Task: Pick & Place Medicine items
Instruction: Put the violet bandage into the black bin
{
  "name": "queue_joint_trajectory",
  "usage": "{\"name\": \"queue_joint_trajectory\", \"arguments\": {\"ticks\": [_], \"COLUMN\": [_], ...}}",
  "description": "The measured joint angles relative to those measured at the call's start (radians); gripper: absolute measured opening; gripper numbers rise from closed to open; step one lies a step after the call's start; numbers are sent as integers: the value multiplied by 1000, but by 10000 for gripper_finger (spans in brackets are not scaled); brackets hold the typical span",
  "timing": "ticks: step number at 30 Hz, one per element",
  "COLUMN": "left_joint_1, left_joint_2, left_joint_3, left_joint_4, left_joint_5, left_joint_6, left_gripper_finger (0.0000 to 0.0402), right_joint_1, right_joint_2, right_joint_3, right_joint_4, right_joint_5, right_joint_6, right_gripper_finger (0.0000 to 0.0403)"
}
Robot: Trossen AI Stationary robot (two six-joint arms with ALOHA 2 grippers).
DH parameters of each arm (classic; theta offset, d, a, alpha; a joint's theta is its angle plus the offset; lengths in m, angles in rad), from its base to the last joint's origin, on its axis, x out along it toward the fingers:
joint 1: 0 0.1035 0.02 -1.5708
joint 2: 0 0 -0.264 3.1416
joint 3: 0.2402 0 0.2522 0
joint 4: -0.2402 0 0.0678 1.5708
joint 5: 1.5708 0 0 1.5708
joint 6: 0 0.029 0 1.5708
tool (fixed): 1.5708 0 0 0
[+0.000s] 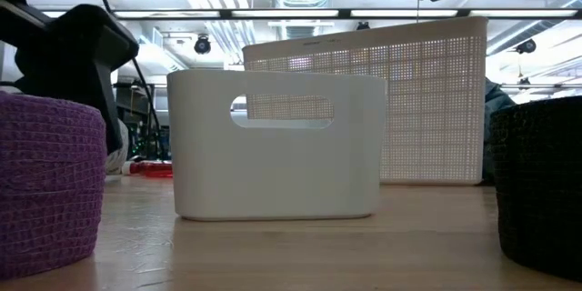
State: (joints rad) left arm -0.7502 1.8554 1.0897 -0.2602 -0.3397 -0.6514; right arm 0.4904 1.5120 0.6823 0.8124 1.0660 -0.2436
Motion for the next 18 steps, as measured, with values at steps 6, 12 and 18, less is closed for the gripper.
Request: {"name": "queue_joint_trajectory", "arguments": {"ticks": [6,12,18], "left_joint_1": [4,9,10], "left_joint_2": [6,30,38], "left_joint_3": [0,0,0], "left_joint_4": [6,7,10], "left_joint_5": [0,5,19], "left_joint_6": [0,-1,-4], "left_gripper_finger": [387,370,325], "right_joint_1": [0,0,0], "right_joint_2": [0,0,0], "right_joint_3": [0,0,0], "right_joint_4": [0,0,0], "right_joint_5": [0,0,0], "right_joint_6": [0,0,0], "right_gripper_finger": [270,270,270]}}
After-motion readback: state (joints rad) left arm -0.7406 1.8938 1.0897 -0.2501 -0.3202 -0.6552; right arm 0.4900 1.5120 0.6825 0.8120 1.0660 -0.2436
